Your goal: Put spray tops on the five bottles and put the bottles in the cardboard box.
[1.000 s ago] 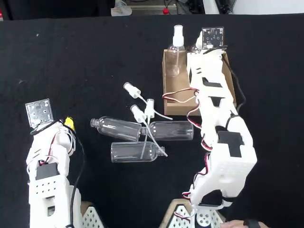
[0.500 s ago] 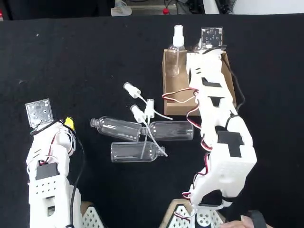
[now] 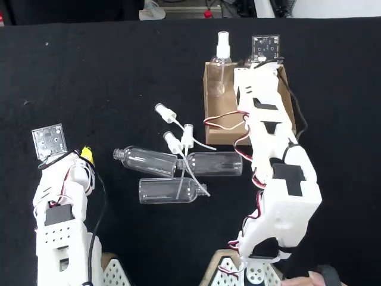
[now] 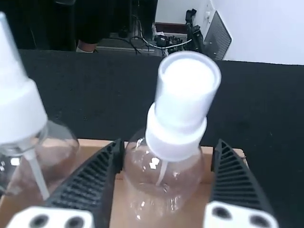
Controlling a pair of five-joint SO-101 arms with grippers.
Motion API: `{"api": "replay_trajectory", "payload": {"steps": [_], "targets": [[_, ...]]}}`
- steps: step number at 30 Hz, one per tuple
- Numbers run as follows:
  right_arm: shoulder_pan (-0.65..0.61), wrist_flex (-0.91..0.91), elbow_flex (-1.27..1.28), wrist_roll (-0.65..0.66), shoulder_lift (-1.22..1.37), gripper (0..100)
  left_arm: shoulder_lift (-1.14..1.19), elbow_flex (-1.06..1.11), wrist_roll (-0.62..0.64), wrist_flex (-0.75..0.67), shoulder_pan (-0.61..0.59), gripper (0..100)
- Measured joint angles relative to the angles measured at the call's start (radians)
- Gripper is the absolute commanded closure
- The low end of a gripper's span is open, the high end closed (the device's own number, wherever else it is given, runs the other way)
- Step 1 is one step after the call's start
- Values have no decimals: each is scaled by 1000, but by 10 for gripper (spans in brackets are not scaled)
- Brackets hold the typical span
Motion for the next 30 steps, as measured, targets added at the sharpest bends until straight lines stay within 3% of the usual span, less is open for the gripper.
{"api": "replay_trajectory", "payload": {"steps": [19,26,30], "targets": [[0,6,178,2,-204,756,0,0,0,0,0,845],[0,6,290,2,-391,759,0,0,0,0,0,845],[0,6,405,2,-489,849,0,0,0,0,0,845]]}}
